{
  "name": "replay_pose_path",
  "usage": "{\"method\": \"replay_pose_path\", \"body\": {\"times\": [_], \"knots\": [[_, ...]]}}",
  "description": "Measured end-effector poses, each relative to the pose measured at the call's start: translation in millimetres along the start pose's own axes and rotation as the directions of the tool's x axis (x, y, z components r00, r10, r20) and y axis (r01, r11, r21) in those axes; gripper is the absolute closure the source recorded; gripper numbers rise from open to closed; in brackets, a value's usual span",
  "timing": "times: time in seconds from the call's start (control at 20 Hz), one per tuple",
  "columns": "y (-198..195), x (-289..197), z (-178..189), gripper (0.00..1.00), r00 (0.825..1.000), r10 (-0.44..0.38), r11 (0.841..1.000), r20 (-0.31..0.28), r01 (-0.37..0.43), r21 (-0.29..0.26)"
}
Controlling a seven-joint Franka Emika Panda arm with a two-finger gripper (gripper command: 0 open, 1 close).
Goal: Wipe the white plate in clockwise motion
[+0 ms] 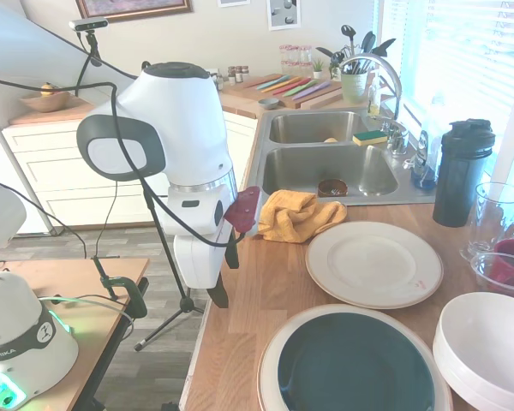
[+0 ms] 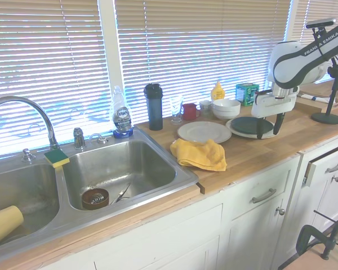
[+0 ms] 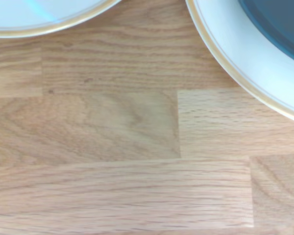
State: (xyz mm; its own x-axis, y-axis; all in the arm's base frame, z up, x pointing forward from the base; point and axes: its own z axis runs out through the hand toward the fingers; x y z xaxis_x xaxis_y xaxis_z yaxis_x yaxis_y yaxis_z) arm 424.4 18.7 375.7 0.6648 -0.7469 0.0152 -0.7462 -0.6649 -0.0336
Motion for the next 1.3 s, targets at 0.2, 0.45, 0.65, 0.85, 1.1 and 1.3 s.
{"method": "replay_pose_path", "body": {"times": [0.2, 0.45, 0.65, 0.85, 1.1, 1.3], "knots": [[-8, -7, 2, 0.00, 1.000, -0.009, 1.000, -0.004, 0.009, -0.010], [-36, -22, 0, 0.00, 1.000, -0.002, 1.000, -0.009, 0.002, -0.007], [-66, -32, -17, 0.00, 0.999, -0.011, 1.000, -0.030, 0.012, 0.024], [-94, -45, -29, 0.00, 0.999, -0.027, 0.999, -0.039, 0.028, 0.029], [-132, -70, -45, 0.00, 0.997, -0.060, 0.998, -0.054, 0.062, 0.029], [-162, -97, -52, 0.00, 0.994, -0.090, 0.996, -0.069, 0.092, 0.024]]}}
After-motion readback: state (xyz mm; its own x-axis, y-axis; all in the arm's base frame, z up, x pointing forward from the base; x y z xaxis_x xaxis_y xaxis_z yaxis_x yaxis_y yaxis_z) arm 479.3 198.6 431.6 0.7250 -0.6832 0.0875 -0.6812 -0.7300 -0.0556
